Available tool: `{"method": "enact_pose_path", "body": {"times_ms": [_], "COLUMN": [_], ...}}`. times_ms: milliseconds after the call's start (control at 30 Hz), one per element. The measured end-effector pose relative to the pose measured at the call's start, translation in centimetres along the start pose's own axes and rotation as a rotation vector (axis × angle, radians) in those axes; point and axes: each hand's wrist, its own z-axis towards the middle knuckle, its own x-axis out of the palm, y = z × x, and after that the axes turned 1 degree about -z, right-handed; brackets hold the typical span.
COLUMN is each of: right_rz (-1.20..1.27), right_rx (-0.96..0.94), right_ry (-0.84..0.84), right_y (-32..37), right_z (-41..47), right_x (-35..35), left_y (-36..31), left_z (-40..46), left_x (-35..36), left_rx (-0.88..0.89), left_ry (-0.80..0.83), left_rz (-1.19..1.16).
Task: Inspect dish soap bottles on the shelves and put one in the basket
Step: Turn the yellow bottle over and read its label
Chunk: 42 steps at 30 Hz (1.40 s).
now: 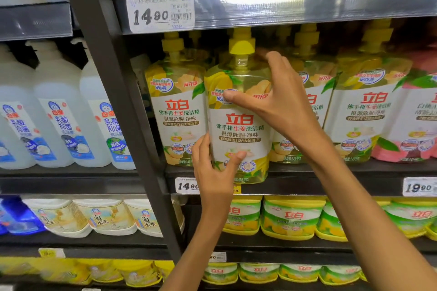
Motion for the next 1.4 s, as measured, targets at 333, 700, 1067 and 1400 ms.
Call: {"method": "enact_pose_path", "body": {"times_ms": [333,700,1067,1400], "right_rz": [0.386,0.724,0.973,1.298], "right_rx": [0.059,0.24,0.391,0.692], "right_ry": [-0.01,-0.046,0.183,0.294], "right_y": [-0.2,0.7,-1.3,-2.7], "right_z": [-0.3,-0.7,-3.3,-9.1], "right_x": [-0.2,-0.7,-1.9,1.1], "left_y": [-0.2,-1.1,-3.6,-4.5], "left_z": [0.0,-0.3,-4.9,-9.4], "left_x": [-0.4,-1.6,-2.0,-4.3], "left_rx": [-0.014,-0.189,-0.327,-0.597], "left_ry": [-0.017,0.128,0.111,0.269], "left_rz": [-0.052,0.023,-0.198,-0.243]}}
